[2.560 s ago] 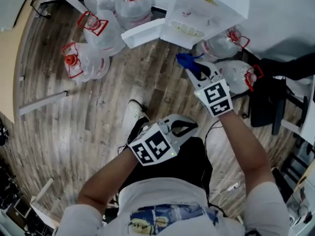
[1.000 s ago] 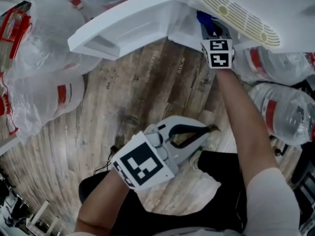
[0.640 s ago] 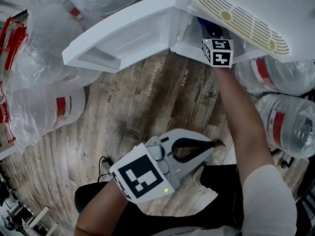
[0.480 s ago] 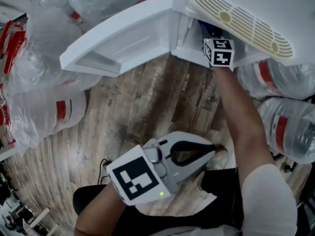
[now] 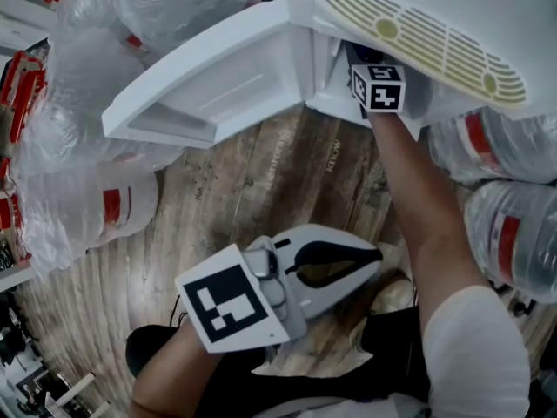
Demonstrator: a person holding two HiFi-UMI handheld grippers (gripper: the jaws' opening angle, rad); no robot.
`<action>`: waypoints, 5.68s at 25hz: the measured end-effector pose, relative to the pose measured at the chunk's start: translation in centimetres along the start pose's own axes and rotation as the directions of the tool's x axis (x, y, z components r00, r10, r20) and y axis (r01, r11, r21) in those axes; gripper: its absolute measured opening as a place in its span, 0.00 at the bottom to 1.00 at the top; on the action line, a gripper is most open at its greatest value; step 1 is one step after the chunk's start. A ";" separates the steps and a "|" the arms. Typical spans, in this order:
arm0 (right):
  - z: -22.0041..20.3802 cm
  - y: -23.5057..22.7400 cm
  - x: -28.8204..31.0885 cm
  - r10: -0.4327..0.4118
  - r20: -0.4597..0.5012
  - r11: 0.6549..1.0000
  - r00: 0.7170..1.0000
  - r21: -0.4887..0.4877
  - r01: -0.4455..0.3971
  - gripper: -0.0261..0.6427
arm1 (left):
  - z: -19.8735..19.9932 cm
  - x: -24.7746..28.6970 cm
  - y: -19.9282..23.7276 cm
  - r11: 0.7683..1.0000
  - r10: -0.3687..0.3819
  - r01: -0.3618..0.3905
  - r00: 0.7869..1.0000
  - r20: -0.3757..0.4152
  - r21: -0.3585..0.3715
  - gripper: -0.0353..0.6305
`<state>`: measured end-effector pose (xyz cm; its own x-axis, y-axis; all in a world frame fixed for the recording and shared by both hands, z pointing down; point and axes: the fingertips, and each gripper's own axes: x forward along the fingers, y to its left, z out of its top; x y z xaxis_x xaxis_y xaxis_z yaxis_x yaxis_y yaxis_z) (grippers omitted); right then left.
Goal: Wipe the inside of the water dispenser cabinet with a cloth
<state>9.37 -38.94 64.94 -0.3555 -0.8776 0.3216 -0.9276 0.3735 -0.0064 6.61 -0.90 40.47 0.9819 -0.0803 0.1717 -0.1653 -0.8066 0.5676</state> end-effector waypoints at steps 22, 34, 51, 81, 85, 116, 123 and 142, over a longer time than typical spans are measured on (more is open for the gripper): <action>-1.0 7.5 -7.6 0.158 0.077 0.982 0.984 0.089 -0.164 0.14 | 0.2 -1.2 0.0 0.996 -0.089 0.089 0.996 -0.024 0.013 0.06; 4.6 1.1 -3.3 0.038 0.199 0.992 0.979 0.110 -0.061 0.14 | -1.4 -0.1 1.3 0.999 -0.048 0.048 0.996 -0.073 0.002 0.06; 3.5 6.7 -8.5 0.228 0.226 0.970 0.947 0.033 -0.241 0.14 | -1.1 0.6 0.7 0.997 -0.080 0.080 0.994 -0.071 0.000 0.06; 9.1 7.2 -12.2 0.194 0.367 0.981 0.910 -0.051 -0.189 0.14 | -1.6 0.7 0.4 0.995 -0.100 0.099 0.992 -0.072 -0.006 0.06; 12.0 4.6 -11.6 0.115 0.389 0.993 0.914 -0.046 -0.105 0.14 | -1.5 0.6 0.4 0.995 -0.100 0.100 0.992 -0.072 -0.003 0.06; 14.2 5.9 -14.3 0.045 0.530 0.999 0.847 -0.034 -0.032 0.14 | -1.8 1.1 -0.2 0.994 -0.105 0.106 0.991 -0.078 0.006 0.06; 14.3 0.2 -11.4 -0.083 0.502 0.996 0.861 0.002 0.095 0.14 | -2.0 0.9 -0.1 0.995 -0.100 0.100 0.992 -0.075 0.002 0.06; 5.0 -1.5 -2.2 -0.131 0.220 0.991 0.967 0.068 0.119 0.14 | -1.6 0.1 -0.5 0.996 -0.092 0.092 0.995 -0.043 -0.001 0.06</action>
<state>11.02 -39.04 59.49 -0.2476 -0.9633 0.1037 -0.9688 0.2456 -0.0322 6.63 0.37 41.47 0.9880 0.0196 0.1530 -0.0740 -0.8101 0.5816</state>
